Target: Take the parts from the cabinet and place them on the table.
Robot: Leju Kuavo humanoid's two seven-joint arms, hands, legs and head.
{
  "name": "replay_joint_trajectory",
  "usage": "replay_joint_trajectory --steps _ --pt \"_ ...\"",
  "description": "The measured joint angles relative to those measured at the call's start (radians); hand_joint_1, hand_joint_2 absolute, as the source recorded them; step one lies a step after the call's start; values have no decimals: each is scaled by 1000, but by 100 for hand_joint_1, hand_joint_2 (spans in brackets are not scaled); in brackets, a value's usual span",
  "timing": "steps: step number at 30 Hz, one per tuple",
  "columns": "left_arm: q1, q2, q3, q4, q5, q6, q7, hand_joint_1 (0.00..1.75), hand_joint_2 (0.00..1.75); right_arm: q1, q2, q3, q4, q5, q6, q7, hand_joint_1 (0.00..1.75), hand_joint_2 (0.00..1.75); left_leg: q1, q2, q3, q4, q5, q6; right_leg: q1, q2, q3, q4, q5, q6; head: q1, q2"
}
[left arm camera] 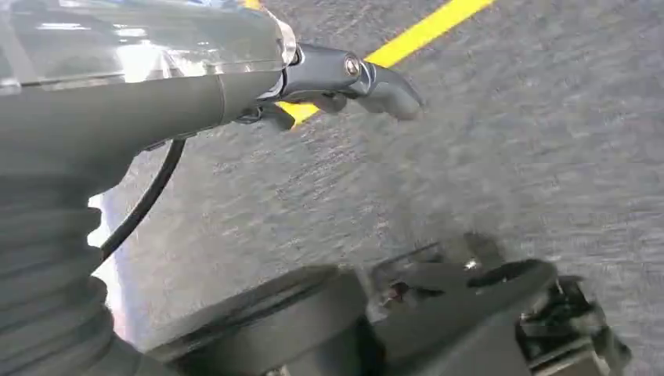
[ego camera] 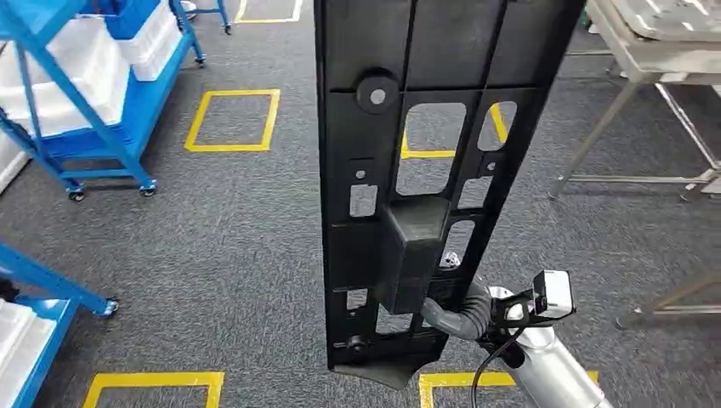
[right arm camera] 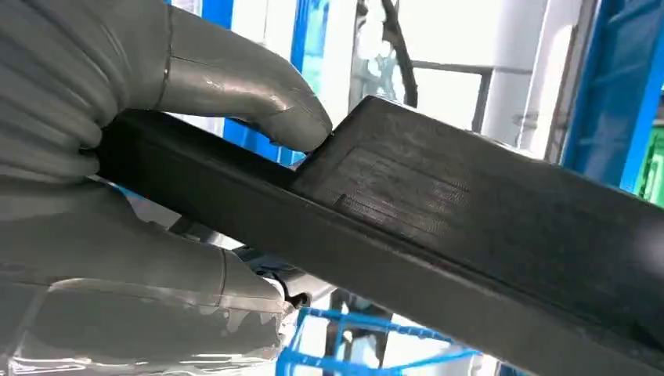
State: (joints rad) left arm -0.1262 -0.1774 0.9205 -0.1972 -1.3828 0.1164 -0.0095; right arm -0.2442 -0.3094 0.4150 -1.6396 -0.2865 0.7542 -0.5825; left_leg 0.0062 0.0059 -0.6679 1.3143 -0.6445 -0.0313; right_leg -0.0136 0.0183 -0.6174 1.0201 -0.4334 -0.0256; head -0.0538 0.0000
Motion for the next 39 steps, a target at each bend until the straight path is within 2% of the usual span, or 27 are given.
replay_joint_trajectory --steps 1,3,4,5,6,9,10,11,12,14,15,16,17,19,20,21,25,27,28,30,31,32,33,34,35,36,39 --pt "-4 0 0 0 -1 -2 1 0 175 3 0 0 0 0 0 0 175 175 0 -1 -6 5 13 2 1 11 1 1 0 0 0 0" --pt "-6 0 -1 0 -3 -2 2 0 175 3 0 -1 0 1 0 0 175 175 0 -7 43 -115 99 9 2 40 2 4 0 0 0 0" --pt "-3 0 -2 0 -5 -3 3 0 175 3 0 -3 -1 1 0 0 175 175 1 -27 86 -210 149 13 1 54 3 5 -1 2 0 0" --pt "-2 1 -2 0 -7 -3 4 0 175 3 0 -6 -2 1 -1 0 175 175 2 -70 113 -281 173 18 -1 65 2 5 0 5 0 0" --pt "-3 1 -4 0 -9 -3 4 0 175 0 -1 -8 -2 1 -1 0 175 175 6 -94 122 -307 162 20 4 76 -3 11 2 13 0 0" --pt "-7 1 -8 0 -11 -5 7 0 175 2 -1 -13 -3 2 -2 2 175 175 -4 -69 123 -305 167 34 -7 105 -10 -2 15 37 0 0" --pt "-8 0 -10 0 -13 -5 7 0 175 2 -1 -18 -3 2 -2 3 175 175 5 -56 126 -320 177 44 -2 111 -12 -2 17 44 0 0" --pt "-11 0 -13 0 -14 -5 8 0 175 3 0 -23 -4 2 -4 3 175 175 4 -43 130 -327 183 51 -1 63 -19 13 3 41 0 0" --pt "-12 0 -17 0 -14 -5 8 0 175 1 3 -25 -4 1 -5 3 175 175 3 -31 129 -330 185 57 1 23 -42 63 -33 41 0 0" --pt "-11 -1 -22 0 -19 -5 10 0 175 5 7 -35 -4 1 -5 3 175 175 -3 -4 127 -329 184 61 -2 -4 -118 227 -110 45 0 0" --pt "-11 0 -23 0 -20 -5 11 0 175 9 8 -39 -4 1 -4 3 175 175 -4 8 125 -328 184 62 -3 -8 -145 285 -128 48 0 0" --pt "-12 -1 -24 0 -20 -5 13 0 175 13 7 -43 -4 1 -4 3 175 175 -5 20 124 -327 183 62 -5 -10 -155 308 -126 50 0 0" --pt "-13 -1 -24 0 -20 -5 16 0 175 16 7 -47 -4 1 -3 3 175 175 -5 32 125 -327 182 60 -7 -13 -137 278 -101 51 0 0" --pt "-17 -2 -24 0 -20 -6 16 0 175 16 8 -54 -4 0 -3 3 175 175 -5 56 127 -323 176 55 -8 -37 -43 109 -23 51 0 0" --pt "-19 -2 -24 0 -20 -6 17 0 175 16 8 -58 -4 0 -3 3 175 175 -7 65 129 -319 172 50 -7 -79 7 22 0 47 0 0" --pt "-20 -2 -24 0 -20 -6 17 0 175 14 8 -61 -4 0 -3 3 175 175 -15 72 126 -315 167 43 10 -103 14 2 -16 41 0 0" --pt "-24 -2 -24 0 -13 -5 17 0 175 15 7 -69 -3 -3 2 2 175 175 -15 112 136 -317 158 24 6 -53 7 -3 -9 19 0 0" --pt "-25 -2 -24 0 -6 -2 15 0 175 3 7 -69 1 -10 16 -2 175 175 -5 29 114 -260 117 11 0 -36 11 -8 -5 8 0 0" --pt "-23 -2 -24 0 1 0 14 0 175 -12 6 -68 9 -14 22 -3 175 175 -4 9 78 -184 76 8 0 -26 9 -8 -3 4 0 0" --pt "-15 -2 -22 0 10 1 14 0 175 -38 6 -65 32 -22 32 -7 175 175 -4 0 -6 -19 14 3 2 -1 8 -8 -2 1 0 0" --pt "-14 -2 -21 0 16 1 14 0 175 -46 6 -64 46 -25 36 -8 175 175 -4 0 -26 14 15 3 2 11 8 -7 -2 2 0 0" --pt "-15 -2 -21 0 19 3 13 0 175 -56 6 -64 59 -26 37 -7 175 175 -4 -1 -23 -5 42 4 2 23 9 -6 -2 2 0 0" --pt "-15 -2 -21 0 22 4 13 0 175 -68 6 -61 69 -26 38 -4 175 175 -3 -3 -1 -63 83 6 1 34 9 -4 -2 3 0 0" --pt "-14 -2 -21 0 23 5 13 0 175 -82 6 -59 77 -29 39 2 175 175 -2 -12 38 -153 134 8 1 46 9 -2 -2 4 0 0" --pt "-13 -1 -20 0 27 8 13 0 175 -96 6 -56 83 -33 41 8 175 175 -1 -35 78 -245 178 12 -1 57 9 0 -3 8 0 0" --pt "-13 0 -19 0 30 10 13 0 175 -108 6 -53 88 -36 43 11 175 175 3 -89 98 -291 173 19 -1 66 6 3 -3 14 0 0" --pt "-12 0 -13 0 39 15 10 0 175 -130 5 -45 108 -39 51 22 175 175 -5 -64 98 -298 182 37 -7 87 -2 -2 6 35 0 0"
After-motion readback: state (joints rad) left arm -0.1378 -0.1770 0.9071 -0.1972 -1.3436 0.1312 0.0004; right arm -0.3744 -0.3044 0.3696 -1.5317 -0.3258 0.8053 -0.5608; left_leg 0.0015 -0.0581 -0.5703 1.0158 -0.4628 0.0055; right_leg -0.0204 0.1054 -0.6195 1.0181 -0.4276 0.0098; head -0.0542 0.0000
